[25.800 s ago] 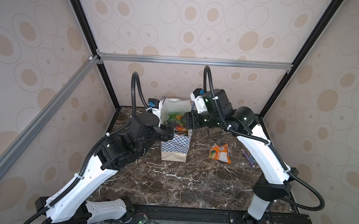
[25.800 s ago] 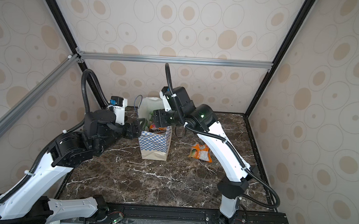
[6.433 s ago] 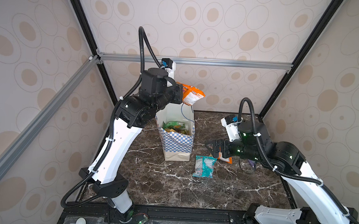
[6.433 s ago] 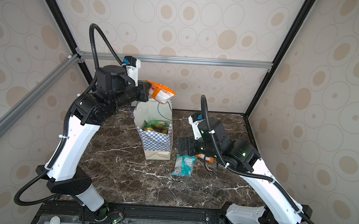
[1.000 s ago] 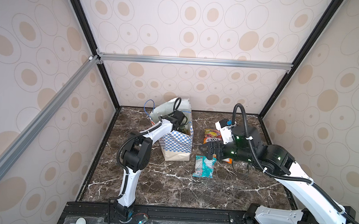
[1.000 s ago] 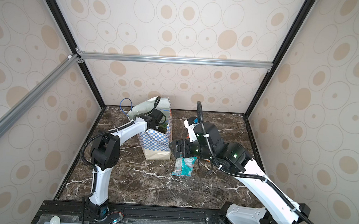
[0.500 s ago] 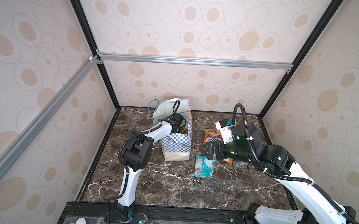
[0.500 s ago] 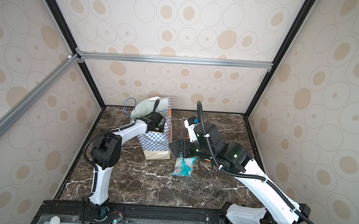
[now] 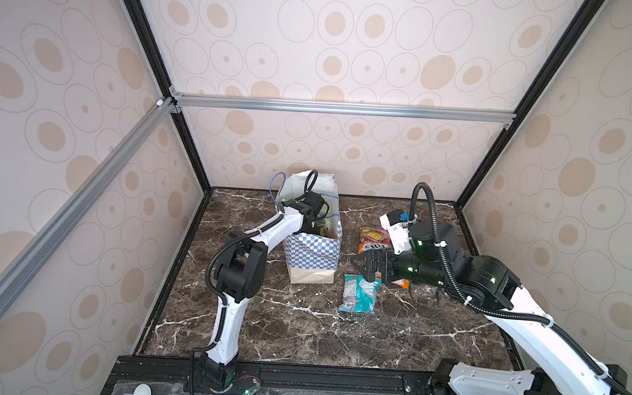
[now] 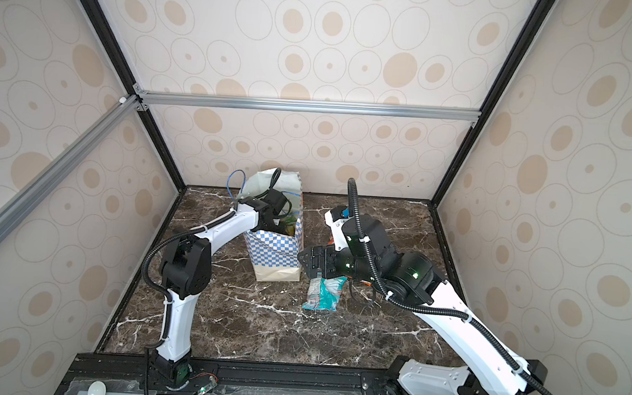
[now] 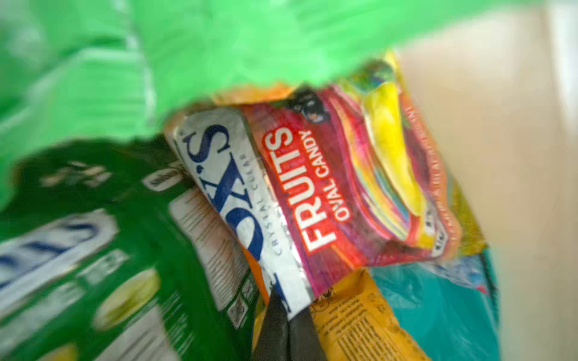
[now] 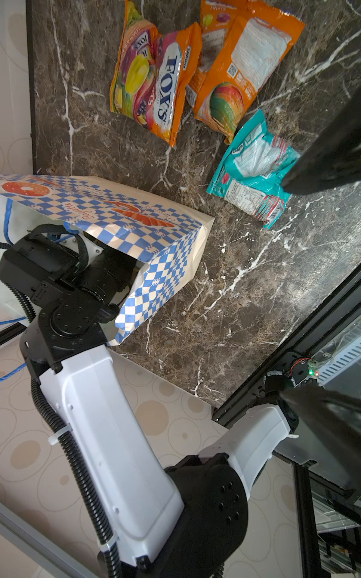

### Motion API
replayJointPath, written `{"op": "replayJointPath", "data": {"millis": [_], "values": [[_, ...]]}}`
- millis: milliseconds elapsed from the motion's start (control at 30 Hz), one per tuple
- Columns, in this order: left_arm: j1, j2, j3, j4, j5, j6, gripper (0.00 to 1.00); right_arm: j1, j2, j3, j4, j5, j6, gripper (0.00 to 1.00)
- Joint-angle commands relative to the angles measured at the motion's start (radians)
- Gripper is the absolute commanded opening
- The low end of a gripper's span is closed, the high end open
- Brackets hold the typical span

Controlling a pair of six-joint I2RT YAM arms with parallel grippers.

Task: Take the snacks out of the paper bag
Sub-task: Pick up the snacks from the paper bag.

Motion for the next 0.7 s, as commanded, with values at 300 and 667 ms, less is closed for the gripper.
{"op": "replayJointPath", "data": {"millis": [300, 667], "values": [[-0.021, -0.11, 0.204, -0.109, -0.063, 0.001, 0.0, 0.008, -0.02, 0.001, 0.006, -0.001, 0.004, 0.98], [-0.047, -0.141, 0.344, -0.183, -0.113, 0.009, 0.0, 0.008, -0.018, 0.001, 0.009, 0.0, 0.004, 0.99]]}}
